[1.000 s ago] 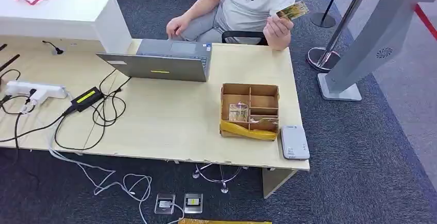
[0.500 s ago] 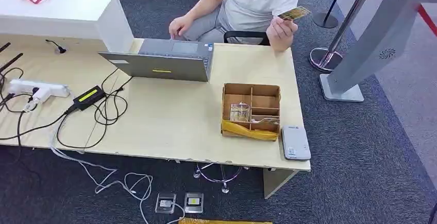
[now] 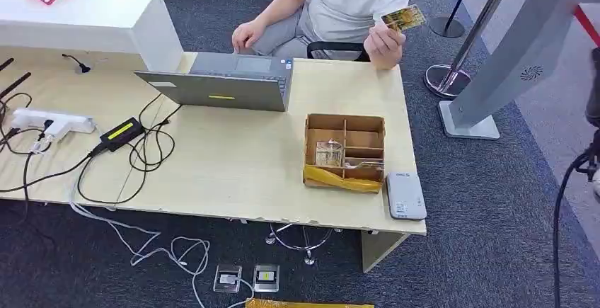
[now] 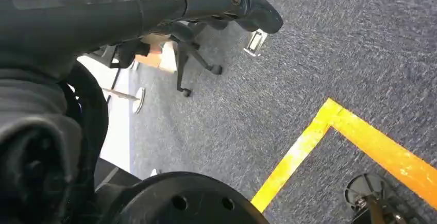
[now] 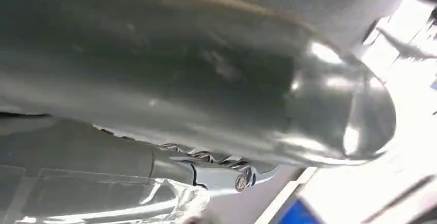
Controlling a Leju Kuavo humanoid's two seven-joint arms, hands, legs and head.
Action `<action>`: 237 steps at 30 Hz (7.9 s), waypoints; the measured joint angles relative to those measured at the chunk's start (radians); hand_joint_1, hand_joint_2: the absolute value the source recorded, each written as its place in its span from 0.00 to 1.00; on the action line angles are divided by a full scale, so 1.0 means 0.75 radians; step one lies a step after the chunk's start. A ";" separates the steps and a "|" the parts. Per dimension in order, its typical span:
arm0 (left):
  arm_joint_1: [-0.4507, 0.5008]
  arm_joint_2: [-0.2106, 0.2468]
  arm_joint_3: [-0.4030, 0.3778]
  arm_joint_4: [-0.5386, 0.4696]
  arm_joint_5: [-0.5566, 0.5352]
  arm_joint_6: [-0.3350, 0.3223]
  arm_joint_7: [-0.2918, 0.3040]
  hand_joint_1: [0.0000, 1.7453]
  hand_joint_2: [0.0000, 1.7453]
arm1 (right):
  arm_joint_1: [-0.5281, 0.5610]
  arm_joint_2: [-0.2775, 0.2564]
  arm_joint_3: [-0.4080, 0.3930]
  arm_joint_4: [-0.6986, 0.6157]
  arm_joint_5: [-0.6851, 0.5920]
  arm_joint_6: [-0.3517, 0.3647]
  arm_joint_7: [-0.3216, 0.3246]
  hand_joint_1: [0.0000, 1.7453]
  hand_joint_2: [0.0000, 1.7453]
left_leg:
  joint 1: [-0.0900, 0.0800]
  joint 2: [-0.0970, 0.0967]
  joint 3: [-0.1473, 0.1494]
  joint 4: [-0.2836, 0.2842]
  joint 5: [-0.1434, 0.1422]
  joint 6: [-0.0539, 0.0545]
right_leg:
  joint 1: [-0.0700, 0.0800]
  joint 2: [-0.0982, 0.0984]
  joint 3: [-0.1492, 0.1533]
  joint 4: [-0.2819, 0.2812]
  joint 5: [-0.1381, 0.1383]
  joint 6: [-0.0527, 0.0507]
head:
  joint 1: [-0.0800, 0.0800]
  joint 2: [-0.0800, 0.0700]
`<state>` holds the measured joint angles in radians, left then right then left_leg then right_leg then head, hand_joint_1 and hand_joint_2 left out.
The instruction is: Pass the card to the sensor for recognition and then transmit it.
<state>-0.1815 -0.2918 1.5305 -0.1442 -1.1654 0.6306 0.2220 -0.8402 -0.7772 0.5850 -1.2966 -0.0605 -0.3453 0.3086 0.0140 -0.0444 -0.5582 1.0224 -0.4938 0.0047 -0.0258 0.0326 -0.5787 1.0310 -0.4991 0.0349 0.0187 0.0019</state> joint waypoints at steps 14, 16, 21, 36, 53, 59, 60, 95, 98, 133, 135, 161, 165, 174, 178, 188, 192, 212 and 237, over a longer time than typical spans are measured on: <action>0.000 0.026 -0.001 0.017 -0.075 -0.075 -0.022 0.00 0.00 | -0.089 0.146 0.390 -0.030 0.807 0.129 0.204 0.00 1.00 | 0.000 -0.004 -0.001 0.000 0.000 0.000 | 0.000 -0.003 -0.001 -0.001 0.000 0.000 | 0.000 0.000; 0.000 0.027 -0.001 0.017 -0.079 -0.076 -0.015 0.00 0.00 | -0.089 0.151 0.410 -0.037 0.862 0.151 0.212 0.00 1.00 | 0.000 -0.004 -0.001 0.000 0.000 0.000 | 0.000 -0.003 -0.001 -0.001 0.000 0.000 | -0.001 0.000; 0.000 0.027 -0.001 0.017 -0.081 -0.087 -0.011 0.00 0.00 | -0.082 0.174 0.445 -0.040 0.965 0.163 0.197 0.00 1.00 | 0.000 -0.004 -0.001 0.000 0.000 0.000 | 0.000 -0.003 -0.001 -0.001 0.000 0.000 | 0.000 0.000; 0.000 0.036 -0.001 0.020 -0.090 -0.082 -0.057 0.00 0.00 | -0.021 0.284 0.481 -0.020 0.948 0.165 0.116 1.00 1.00 | 0.000 -0.005 -0.002 0.000 0.000 0.000 | 0.000 -0.004 -0.001 -0.001 0.000 0.000 | 0.000 0.000; 0.000 0.037 -0.001 0.020 -0.097 -0.088 -0.037 0.00 0.00 | 0.027 0.309 0.476 -0.020 0.930 0.147 0.124 1.00 1.00 | 0.000 -0.004 -0.001 0.000 0.000 0.000 | 0.000 -0.003 -0.002 -0.001 0.000 0.000 | 0.000 0.000; 0.001 0.042 -0.001 0.020 -0.113 -0.103 -0.047 0.00 0.00 | 0.033 0.308 0.462 -0.021 0.946 0.136 0.129 1.00 1.00 | 0.000 -0.004 -0.001 0.000 0.000 0.000 | 0.000 -0.003 -0.002 -0.001 0.000 0.000 | 0.001 0.000; 0.002 0.042 -0.001 0.020 -0.113 -0.102 -0.047 0.00 0.00 | 0.032 0.308 0.458 -0.021 0.947 0.136 0.129 1.00 1.00 | 0.000 -0.004 -0.001 0.000 0.000 0.000 | 0.000 -0.003 -0.002 -0.001 0.000 0.000 | 0.000 0.000; -0.001 0.041 0.003 0.031 -0.147 -0.035 -0.043 0.00 0.00 | 0.144 0.508 0.489 0.451 0.900 0.026 -0.090 1.00 1.00 | 0.000 -0.003 -0.003 0.000 0.000 0.000 | 0.000 -0.003 -0.003 -0.001 0.000 0.000 | 0.000 0.000; -0.001 0.041 0.004 0.031 -0.134 -0.037 -0.059 0.00 0.00 | 0.144 0.509 0.488 0.494 0.869 0.003 -0.088 1.00 1.00 | 0.000 -0.003 -0.002 0.000 0.000 0.000 | 0.000 -0.002 -0.003 -0.001 0.000 0.000 | 0.000 0.000; 0.012 0.057 0.004 0.031 -0.150 -0.095 -0.146 0.00 0.00 | 0.371 0.423 0.417 0.507 0.889 -0.006 -0.001 1.00 1.00 | 0.000 0.001 -0.002 0.000 -0.001 -0.001 | 0.000 0.000 -0.004 -0.001 0.000 0.000 | -0.001 0.000; 0.012 0.057 0.004 0.032 -0.151 -0.095 -0.145 0.00 0.00 | 0.373 0.423 0.417 0.507 0.889 -0.005 -0.001 1.00 1.00 | 0.000 0.001 -0.002 0.000 -0.001 -0.001 | 0.000 0.000 -0.004 -0.001 0.000 0.000 | 0.001 0.000; 0.017 0.061 0.005 0.032 -0.181 -0.119 -0.153 0.00 0.00 | 0.237 0.410 0.315 0.412 0.942 -0.015 0.045 1.00 1.00 | 0.000 0.002 -0.001 0.000 0.000 -0.001 | 0.000 0.002 -0.004 -0.001 0.001 -0.001 | 0.001 0.000; 0.019 0.065 0.005 0.032 -0.192 -0.130 -0.162 0.00 0.00 | 0.183 0.375 0.286 0.309 0.995 0.035 0.092 1.00 1.00 | 0.000 0.002 -0.001 0.000 0.000 -0.001 | 0.000 0.002 -0.004 -0.001 0.001 -0.001 | 0.001 0.000; 0.021 0.072 0.005 0.032 -0.239 -0.157 -0.167 0.00 0.00 | 0.091 0.371 0.289 0.162 1.094 0.145 0.103 1.00 1.00 | 0.000 0.002 -0.002 0.000 0.000 -0.001 | 0.000 0.002 -0.004 0.000 0.001 -0.001 | 0.000 0.000; 0.021 0.072 0.005 0.032 -0.256 -0.158 -0.167 0.00 0.00 | 0.046 0.424 0.315 0.161 1.143 0.192 0.100 1.00 1.00 | 0.000 0.002 -0.002 0.000 0.001 -0.001 | 0.000 0.002 -0.004 0.000 0.001 -0.001 | 0.001 0.000; 0.021 0.077 0.005 0.033 -0.256 -0.155 -0.139 0.00 0.00 | -0.033 0.603 0.382 0.215 1.111 0.163 0.010 1.00 1.00 | 0.001 0.001 -0.003 0.000 0.001 -0.001 | 0.001 0.002 -0.005 0.000 0.001 -0.001 | 0.001 0.000; 0.021 0.077 0.005 0.039 -0.248 -0.155 -0.115 0.00 0.00 | -0.038 0.658 0.403 0.262 1.093 0.142 -0.020 1.00 1.00 | 0.001 0.001 -0.003 0.000 0.001 -0.001 | 0.001 0.002 -0.005 0.000 0.001 -0.001 | 0.001 0.000; 0.027 0.095 0.010 0.052 -0.235 -0.209 -0.213 0.00 0.00 | -0.040 0.716 0.457 0.439 1.050 0.068 0.009 0.00 1.00 | 0.001 0.002 -0.003 0.000 0.001 -0.002 | 0.001 0.003 -0.007 0.000 0.001 -0.001 | 0.000 0.000; 0.036 0.116 0.010 0.052 -0.221 -0.259 -0.231 0.00 0.00 | -0.027 0.539 0.454 0.195 1.157 0.380 0.181 0.00 1.00 | 0.001 0.004 -0.002 0.000 0.001 -0.002 | 0.001 0.004 -0.007 -0.001 0.001 -0.001 | 0.001 0.000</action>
<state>-0.1543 -0.2048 1.5377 -0.1053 -1.3310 0.4360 0.0484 -0.8606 -0.3728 0.9255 -1.1503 0.8076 -0.0602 0.4441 0.0145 -0.0417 -0.5599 1.0226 -0.4933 0.0035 -0.0253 0.0356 -0.5838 1.0305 -0.4982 0.0340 0.0191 0.0019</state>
